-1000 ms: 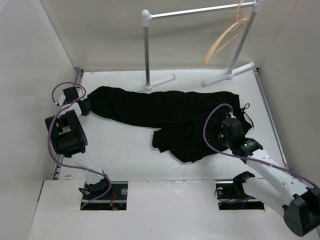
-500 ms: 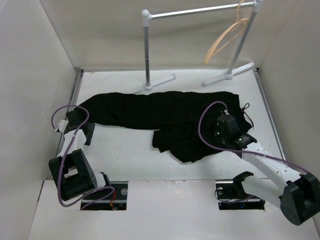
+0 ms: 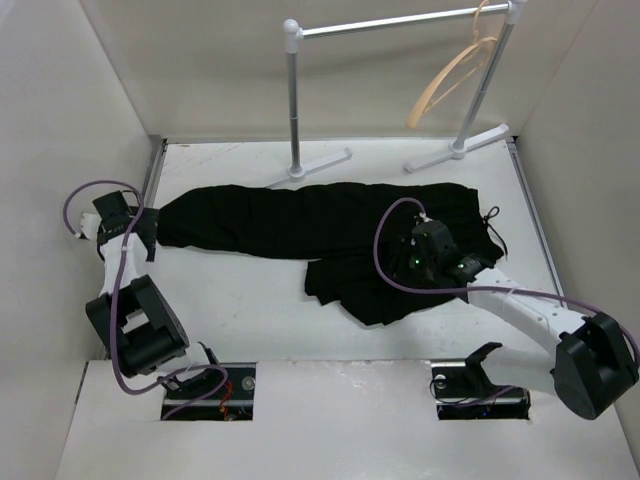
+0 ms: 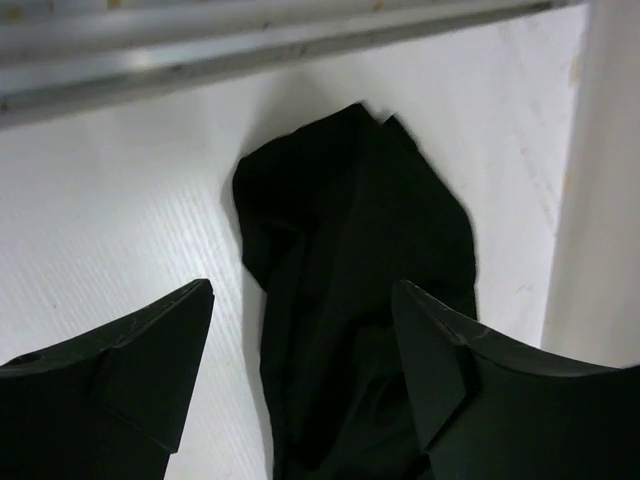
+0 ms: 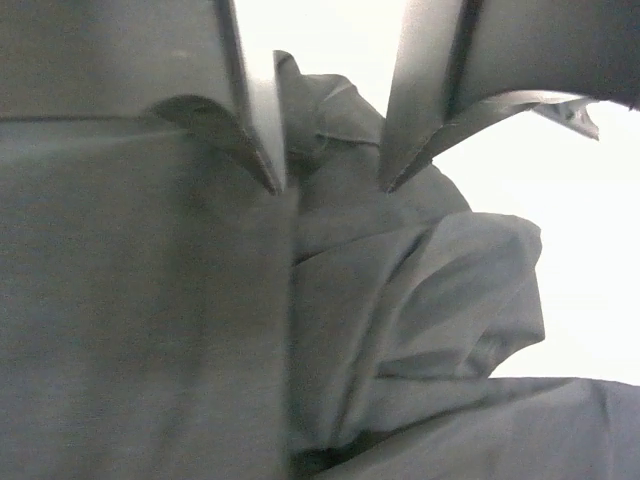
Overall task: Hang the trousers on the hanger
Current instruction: Flatten out the trousers at the center of the board.
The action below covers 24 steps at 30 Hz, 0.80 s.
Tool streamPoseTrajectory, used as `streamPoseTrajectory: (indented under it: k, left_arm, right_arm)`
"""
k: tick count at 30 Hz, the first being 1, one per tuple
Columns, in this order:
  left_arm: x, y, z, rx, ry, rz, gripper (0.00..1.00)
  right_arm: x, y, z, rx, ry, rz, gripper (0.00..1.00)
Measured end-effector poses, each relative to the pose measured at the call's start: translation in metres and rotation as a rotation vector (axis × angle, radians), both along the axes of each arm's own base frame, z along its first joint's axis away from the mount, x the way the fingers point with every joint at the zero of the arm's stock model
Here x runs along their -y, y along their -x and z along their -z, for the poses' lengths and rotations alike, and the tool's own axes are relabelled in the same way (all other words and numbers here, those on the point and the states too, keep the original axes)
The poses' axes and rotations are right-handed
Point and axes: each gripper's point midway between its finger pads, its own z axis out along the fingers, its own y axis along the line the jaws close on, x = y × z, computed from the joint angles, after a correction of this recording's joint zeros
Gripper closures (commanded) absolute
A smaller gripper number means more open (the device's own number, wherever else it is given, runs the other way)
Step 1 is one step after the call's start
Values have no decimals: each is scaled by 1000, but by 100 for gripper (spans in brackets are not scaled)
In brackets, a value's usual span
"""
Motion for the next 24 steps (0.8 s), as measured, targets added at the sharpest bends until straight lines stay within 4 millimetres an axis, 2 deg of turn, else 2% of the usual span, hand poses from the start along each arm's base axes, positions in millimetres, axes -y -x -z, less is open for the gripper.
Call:
streamPoseTrajectory:
  k: [2,5,10,13,21,24]
  left_arm:
    - [12,6,20,-33,56,16,26]
    - [28,12,37,-59,120,44,27]
    - [39,-2,49,-44,170,94,31]
    - [43,-9,55,-39,177,111,37]
    - [59,-21,82,-89,208,142,85]
    - [58,-27,76,-82,201,134,93]
  right_arm:
    - [-5,-1,-1,5,-1,-18,41]
    - [-8,-2,-2,9,-1,-32,38]
    - [-16,0,0,10,-5,-63,38]
    - [-20,4,1,4,-12,-83,38]
    - [-24,7,0,-1,-20,-100,39]
    - [-23,9,1,-2,-20,-100,40]
